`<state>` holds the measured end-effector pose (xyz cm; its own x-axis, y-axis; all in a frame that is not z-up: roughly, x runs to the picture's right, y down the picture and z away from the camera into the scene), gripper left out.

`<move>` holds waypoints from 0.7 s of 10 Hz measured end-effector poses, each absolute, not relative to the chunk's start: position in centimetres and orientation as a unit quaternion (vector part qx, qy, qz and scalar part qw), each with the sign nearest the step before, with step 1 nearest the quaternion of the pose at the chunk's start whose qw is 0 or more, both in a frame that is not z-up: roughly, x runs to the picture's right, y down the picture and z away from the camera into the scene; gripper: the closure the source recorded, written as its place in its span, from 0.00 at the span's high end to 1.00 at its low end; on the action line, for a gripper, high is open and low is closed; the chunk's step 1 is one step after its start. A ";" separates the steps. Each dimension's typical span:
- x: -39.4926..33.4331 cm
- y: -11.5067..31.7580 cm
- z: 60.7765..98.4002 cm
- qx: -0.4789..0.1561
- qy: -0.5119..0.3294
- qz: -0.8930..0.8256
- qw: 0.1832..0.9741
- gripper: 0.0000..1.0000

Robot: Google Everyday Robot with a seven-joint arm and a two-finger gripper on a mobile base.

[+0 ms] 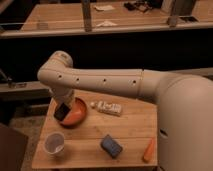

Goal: Place the eraser in the ceramic cup

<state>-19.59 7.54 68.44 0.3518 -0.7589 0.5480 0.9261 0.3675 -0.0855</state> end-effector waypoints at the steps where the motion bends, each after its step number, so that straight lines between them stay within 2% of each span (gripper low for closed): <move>1: -19.8 7.8 68.4 -0.196 -0.216 -0.531 0.796 0.01; 7: -20.9 9.5 67.7 -0.204 -0.232 -0.544 0.780 0.01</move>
<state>-20.87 9.45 67.65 0.3007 -0.7548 0.5830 0.9434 0.3249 -0.0659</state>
